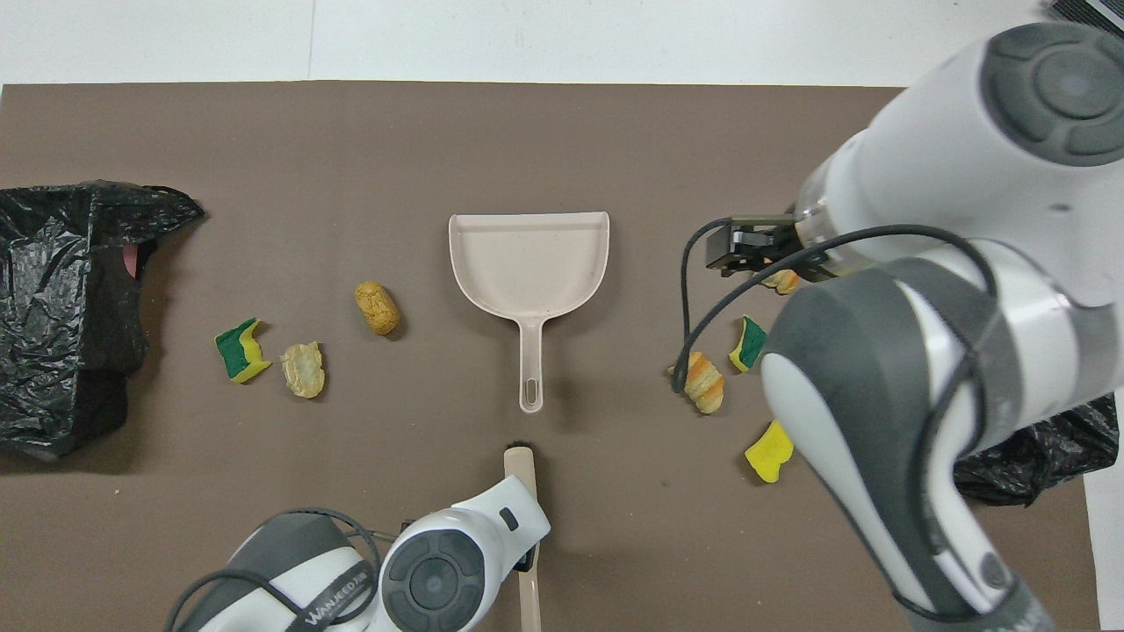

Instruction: Sweep and dump trash in bin

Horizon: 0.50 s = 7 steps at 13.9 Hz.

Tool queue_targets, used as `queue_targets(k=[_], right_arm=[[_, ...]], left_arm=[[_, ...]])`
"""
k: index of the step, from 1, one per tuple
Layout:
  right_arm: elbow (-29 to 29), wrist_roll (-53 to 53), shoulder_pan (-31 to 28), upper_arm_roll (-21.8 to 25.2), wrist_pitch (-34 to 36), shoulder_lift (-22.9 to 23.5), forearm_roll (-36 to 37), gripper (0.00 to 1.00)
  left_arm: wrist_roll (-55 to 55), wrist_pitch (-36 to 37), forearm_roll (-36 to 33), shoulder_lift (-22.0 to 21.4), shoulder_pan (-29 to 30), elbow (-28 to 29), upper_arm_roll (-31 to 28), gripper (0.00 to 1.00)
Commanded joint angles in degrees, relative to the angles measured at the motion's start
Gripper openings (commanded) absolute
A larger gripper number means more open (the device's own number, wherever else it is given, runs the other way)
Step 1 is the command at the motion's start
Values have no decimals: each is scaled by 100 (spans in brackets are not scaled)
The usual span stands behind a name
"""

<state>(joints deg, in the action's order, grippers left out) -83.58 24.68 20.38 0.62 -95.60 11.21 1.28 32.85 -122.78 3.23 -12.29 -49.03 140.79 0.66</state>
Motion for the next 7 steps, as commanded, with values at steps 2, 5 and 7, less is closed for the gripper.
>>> queue_targets(k=[2, 5, 7], right_arm=[[35, 685, 606, 17, -527, 513, -119, 100], [17, 941, 1037, 17, -845, 856, -128, 100], [26, 1222, 1248, 8, -1082, 1075, -128, 100]], left_arm=[[929, -711, 134, -107, -800, 553, -110, 100], [1530, -835, 213, -107, -1205, 642, -102, 100], [1671, -1045, 511, -107, -1346, 747, -110, 100]])
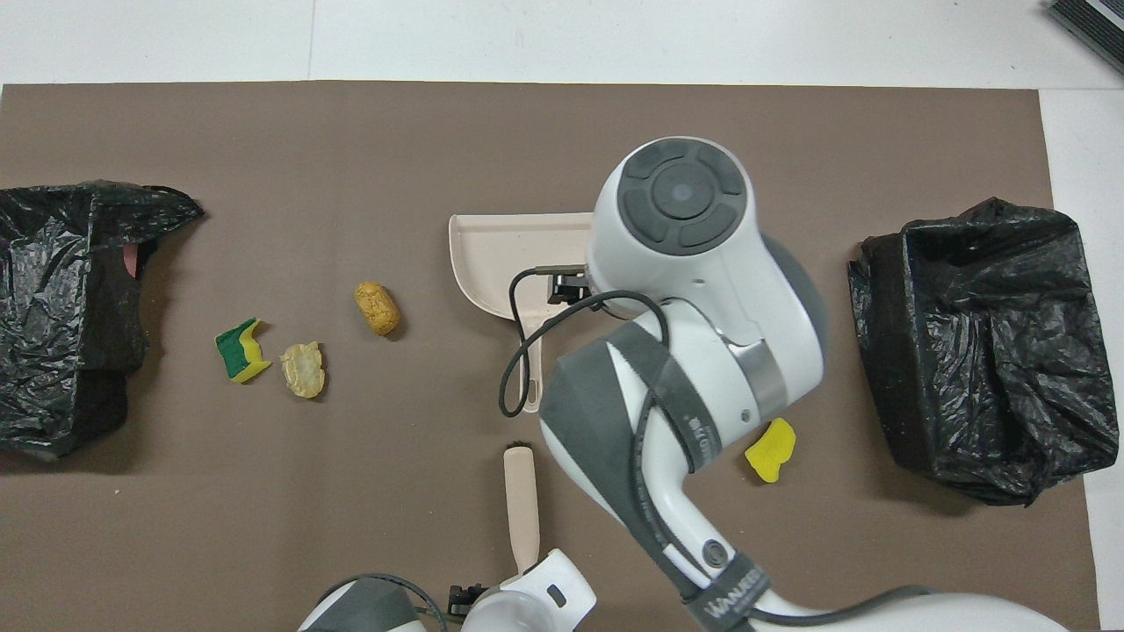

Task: Sweep and dump trash in bin
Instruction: 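Grasp the dustpan handle with the right gripper and lift it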

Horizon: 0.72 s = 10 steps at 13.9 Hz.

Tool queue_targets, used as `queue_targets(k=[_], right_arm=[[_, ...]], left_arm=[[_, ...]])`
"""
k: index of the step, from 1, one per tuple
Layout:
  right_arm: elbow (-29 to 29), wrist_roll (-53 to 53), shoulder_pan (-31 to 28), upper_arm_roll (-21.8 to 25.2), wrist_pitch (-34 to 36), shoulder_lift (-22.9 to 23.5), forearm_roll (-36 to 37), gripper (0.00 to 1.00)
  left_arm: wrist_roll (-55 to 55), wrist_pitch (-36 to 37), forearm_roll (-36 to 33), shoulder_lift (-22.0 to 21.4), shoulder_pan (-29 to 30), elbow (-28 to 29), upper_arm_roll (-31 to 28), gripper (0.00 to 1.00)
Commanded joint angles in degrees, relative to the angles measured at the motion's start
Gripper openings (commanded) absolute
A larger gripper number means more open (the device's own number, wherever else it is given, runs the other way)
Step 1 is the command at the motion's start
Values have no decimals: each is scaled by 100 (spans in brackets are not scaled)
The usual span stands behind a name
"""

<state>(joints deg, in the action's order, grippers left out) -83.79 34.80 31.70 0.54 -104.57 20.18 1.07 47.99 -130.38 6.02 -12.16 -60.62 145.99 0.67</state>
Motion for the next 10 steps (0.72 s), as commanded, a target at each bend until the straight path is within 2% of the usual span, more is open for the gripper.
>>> queue_targets(k=[1, 3, 5, 7, 8, 10], right_arm=[[12, 290, 239, 8, -300, 292, -107, 100], [-6, 448, 468, 17, -493, 564, -107, 100], [-285, 493, 679, 8, -808, 680, -107, 100], [-672, 467, 706, -18, -1231, 662, -107, 99], [-804, 406, 706, -27, -1276, 610, -107, 97], [-1095, 152, 698, -89, -1355, 487, -142, 85]], left_arm=[[201, -312, 303, -120, -187, 228, -111, 96], [202, -321, 426, -111, -178, 236, -111, 81], [202, -321, 496, -94, -178, 237, -111, 65], [202, -260, 567, -85, -126, 237, -129, 20], [202, -251, 576, -50, -91, 219, -146, 4], [193, -199, 567, 12, 119, 166, -155, 0]])
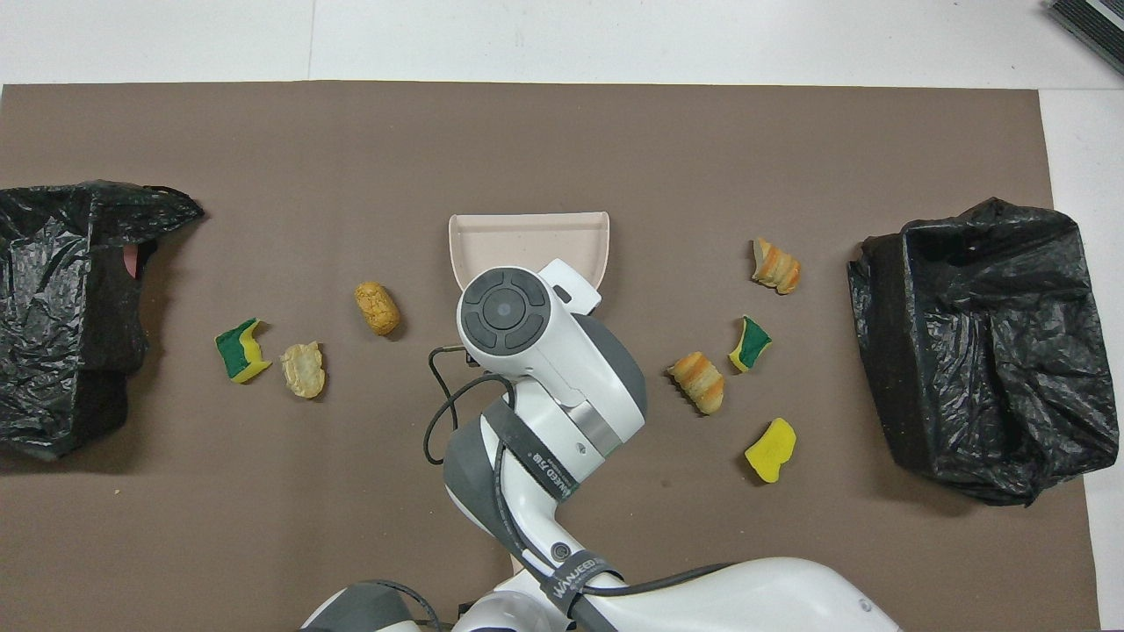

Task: Sweep and dump trash in bin
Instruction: 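Grasp the dustpan handle with the right gripper and lift it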

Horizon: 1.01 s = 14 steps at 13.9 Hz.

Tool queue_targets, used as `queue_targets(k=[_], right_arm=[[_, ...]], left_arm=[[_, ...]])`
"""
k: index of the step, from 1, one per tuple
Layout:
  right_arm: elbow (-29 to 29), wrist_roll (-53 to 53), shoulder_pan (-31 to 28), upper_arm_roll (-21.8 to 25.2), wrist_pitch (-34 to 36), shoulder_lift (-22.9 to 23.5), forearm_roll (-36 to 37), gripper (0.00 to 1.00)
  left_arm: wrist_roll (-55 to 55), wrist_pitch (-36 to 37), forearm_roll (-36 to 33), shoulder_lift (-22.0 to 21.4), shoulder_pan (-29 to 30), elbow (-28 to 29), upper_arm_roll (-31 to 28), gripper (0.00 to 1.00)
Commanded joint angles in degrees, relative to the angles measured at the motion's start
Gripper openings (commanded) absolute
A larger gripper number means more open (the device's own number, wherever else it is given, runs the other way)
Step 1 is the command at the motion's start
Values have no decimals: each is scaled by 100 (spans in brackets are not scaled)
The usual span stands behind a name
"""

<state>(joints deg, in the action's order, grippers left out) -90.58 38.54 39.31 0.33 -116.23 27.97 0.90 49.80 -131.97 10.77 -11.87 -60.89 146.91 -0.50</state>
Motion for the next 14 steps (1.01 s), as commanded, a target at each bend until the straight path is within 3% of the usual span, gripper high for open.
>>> queue_targets(k=[1, 2, 3, 4, 9, 14], right_arm=[[-443, -251, -64, -68, -190, -300, -290, 71], [-434, -242, -64, -68, -172, -292, -335, 50], [-382, -207, -64, -68, -137, -283, -344, 21], [-373, -181, -64, -68, -146, -283, -345, 0], [-320, -329, -151, -51, -154, -405, -248, 0], [-337, -2785, -678, -16, -58, -836, -248, 0]], left_arm=[[-49, 13, 92, -26, 278, 57, -38, 0], [-75, 31, 92, -43, 297, 31, -38, 0], [-76, 109, 92, -69, 297, 22, -64, 0], [-76, 206, 92, -96, 323, -22, -82, 0], [-67, 610, -179, -289, 814, -101, -82, 0], [-347, 1331, -751, -588, 1271, -101, -82, 0]])
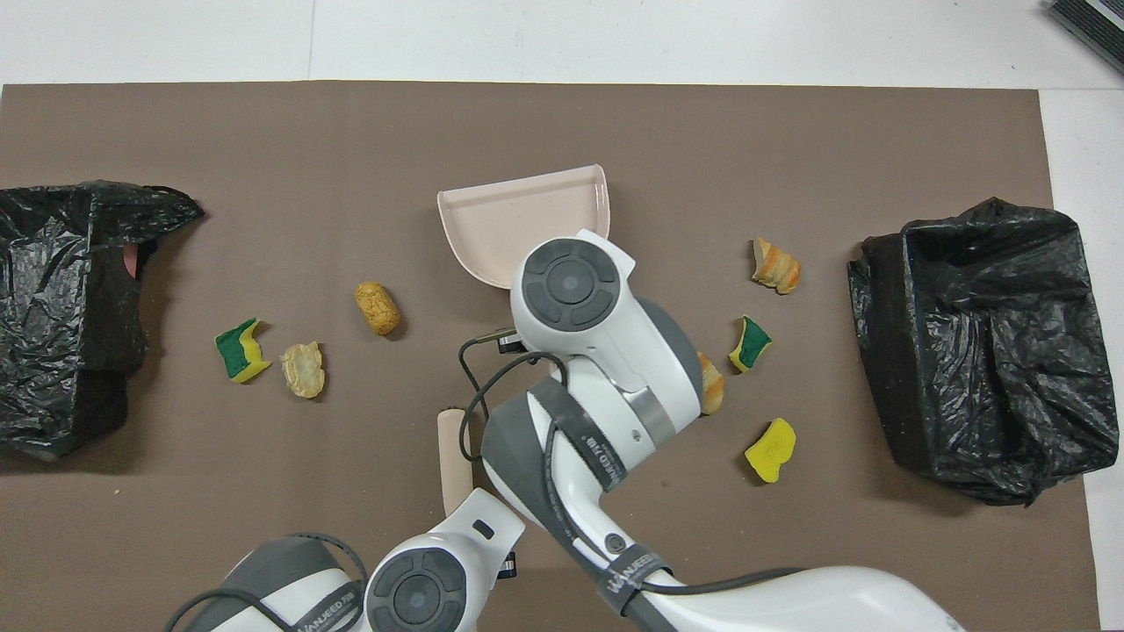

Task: Sweep and dump trash in bin
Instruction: 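Grasp the dustpan handle with the right gripper and lift it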

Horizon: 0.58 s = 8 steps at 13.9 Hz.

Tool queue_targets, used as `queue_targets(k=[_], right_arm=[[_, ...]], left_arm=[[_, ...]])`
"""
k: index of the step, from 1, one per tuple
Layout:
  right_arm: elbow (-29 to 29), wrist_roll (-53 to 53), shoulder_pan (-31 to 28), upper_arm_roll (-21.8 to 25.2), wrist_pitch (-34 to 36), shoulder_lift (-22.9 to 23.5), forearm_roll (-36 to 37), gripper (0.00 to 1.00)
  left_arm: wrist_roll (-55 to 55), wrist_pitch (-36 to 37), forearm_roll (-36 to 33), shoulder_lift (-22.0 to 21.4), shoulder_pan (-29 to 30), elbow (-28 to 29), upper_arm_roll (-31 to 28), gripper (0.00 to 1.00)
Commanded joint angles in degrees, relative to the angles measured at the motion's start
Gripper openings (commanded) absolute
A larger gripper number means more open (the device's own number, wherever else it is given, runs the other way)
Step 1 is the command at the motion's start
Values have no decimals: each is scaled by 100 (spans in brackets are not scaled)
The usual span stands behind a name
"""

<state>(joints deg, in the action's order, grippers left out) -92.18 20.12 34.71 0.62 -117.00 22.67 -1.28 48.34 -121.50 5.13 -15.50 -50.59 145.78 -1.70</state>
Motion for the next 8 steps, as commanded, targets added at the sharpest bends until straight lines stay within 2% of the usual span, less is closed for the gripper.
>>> queue_targets(k=[1, 5, 8], right_arm=[[-178, -1549, -332, -44, 106, -342, -21, 0], [-221, -4212, -544, -35, 353, -404, 136, 0], [-318, -5733, -692, -35, 379, -412, 198, 0]], left_arm=[[-359, 320, -214, -278, 408, 3, 38, 0], [-877, 908, -469, -322, 1400, -514, 38, 0], [-1396, 918, -469, -174, 2174, -761, 38, 0]])
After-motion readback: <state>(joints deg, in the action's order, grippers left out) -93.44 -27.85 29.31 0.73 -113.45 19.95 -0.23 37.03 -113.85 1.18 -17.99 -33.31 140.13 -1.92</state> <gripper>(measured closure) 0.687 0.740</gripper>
